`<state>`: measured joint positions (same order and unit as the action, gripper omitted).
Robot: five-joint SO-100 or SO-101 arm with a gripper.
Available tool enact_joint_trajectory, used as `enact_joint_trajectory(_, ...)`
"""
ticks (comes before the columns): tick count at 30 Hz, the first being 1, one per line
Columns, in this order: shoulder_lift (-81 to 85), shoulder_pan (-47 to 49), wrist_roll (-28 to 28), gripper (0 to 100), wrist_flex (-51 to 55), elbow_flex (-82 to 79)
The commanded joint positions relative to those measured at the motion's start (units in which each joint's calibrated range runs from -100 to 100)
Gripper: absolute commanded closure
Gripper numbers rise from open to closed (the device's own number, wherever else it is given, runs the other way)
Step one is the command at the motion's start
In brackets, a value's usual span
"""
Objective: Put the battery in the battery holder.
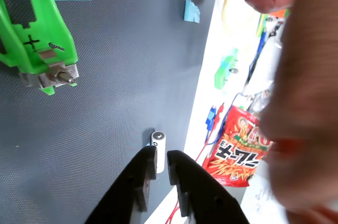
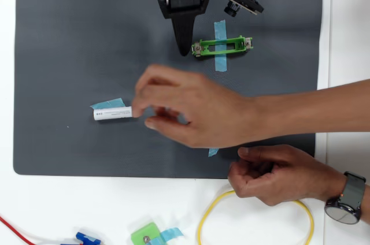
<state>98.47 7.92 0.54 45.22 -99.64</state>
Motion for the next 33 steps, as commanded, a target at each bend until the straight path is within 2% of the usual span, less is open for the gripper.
enact_joint_trajectory(1,0.5,-0.6,0.0,100,0.2,-0.4)
enact_joint_trajectory(27,-1.5,-0.6,-0.2,100,0.0,0.7)
enact_joint_trajectory(31,-11.4,-0.7,-0.2,100,-0.5,6.9)
enact_joint_trajectory(33,-23.3,-0.9,-0.2,100,-1.1,12.6)
